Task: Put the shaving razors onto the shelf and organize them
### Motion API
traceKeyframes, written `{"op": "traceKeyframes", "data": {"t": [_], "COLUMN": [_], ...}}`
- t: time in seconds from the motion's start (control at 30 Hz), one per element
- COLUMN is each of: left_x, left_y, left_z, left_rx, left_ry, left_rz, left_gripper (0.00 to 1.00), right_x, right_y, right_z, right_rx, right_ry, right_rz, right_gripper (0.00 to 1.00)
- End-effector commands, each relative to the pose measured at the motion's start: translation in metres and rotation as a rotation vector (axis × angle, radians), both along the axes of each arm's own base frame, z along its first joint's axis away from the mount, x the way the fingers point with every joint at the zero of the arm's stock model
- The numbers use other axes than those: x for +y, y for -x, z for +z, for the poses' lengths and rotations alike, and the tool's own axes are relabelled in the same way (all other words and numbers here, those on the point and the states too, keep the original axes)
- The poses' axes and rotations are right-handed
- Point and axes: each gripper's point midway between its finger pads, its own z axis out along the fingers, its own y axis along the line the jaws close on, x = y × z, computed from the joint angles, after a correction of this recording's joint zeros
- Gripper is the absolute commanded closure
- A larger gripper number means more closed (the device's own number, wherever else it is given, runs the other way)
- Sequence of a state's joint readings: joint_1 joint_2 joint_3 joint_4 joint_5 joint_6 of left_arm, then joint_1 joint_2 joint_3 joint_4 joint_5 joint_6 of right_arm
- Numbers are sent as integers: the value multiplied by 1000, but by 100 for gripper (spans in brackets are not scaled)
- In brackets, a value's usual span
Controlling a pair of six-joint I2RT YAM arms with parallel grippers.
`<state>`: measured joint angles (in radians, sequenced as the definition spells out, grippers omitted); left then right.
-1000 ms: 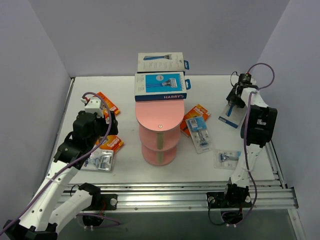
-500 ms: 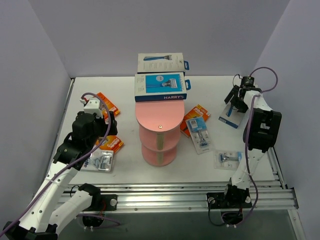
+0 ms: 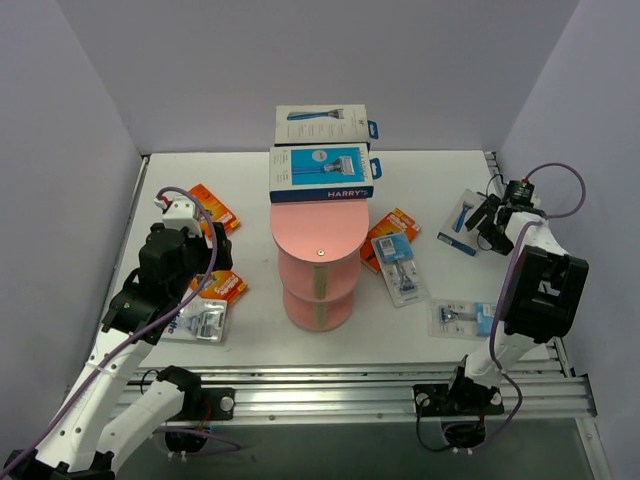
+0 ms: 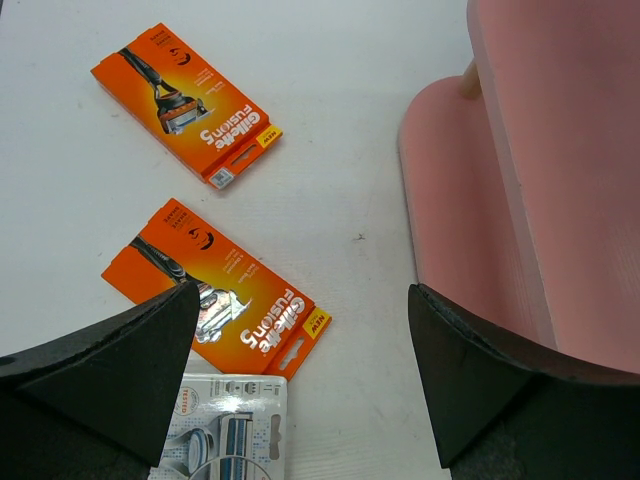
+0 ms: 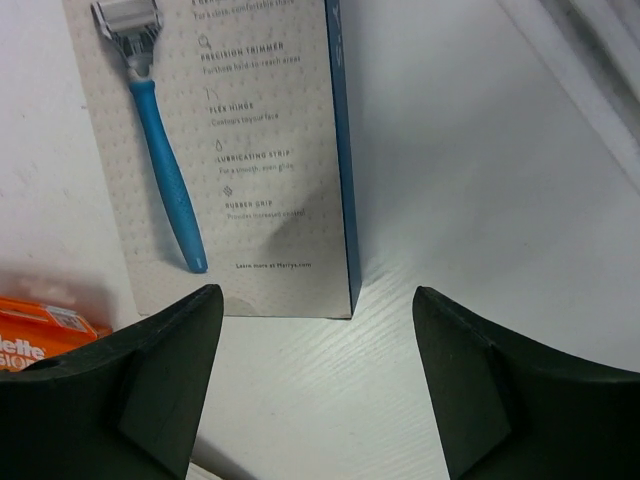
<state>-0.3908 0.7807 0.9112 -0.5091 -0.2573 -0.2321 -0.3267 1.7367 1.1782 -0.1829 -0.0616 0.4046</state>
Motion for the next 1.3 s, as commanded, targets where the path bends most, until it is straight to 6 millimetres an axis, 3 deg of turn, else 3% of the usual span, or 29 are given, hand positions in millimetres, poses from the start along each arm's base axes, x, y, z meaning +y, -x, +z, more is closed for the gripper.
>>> {"op": "traceKeyframes", "data": {"t": [0.0, 0.5, 0.8, 1.03, 1.27], "left_x": [1, 0, 1, 2, 1], "left_y": [0, 1, 1, 1, 0], "left_z": [12, 12, 13, 13, 11], "left_rx": [-36, -37, -40, -41, -36], "left_ry": [19, 20, 19, 15, 12], "left_rz": [1, -4, -1, 1, -3], "left_gripper": [6, 6, 6, 6, 6], "right_x": [8, 20, 49, 76, 94], "right_y": [1, -18, -35, -67, -114], "right_z": [3, -15, -21, -17, -3], "right_rx": [-48, -139, -157, -186, -236], "right_ry": [-19, -95, -149, -169, -184], "right_rz": [4, 7, 26, 67, 107], "right_gripper": [27, 27, 28, 28, 28]}}
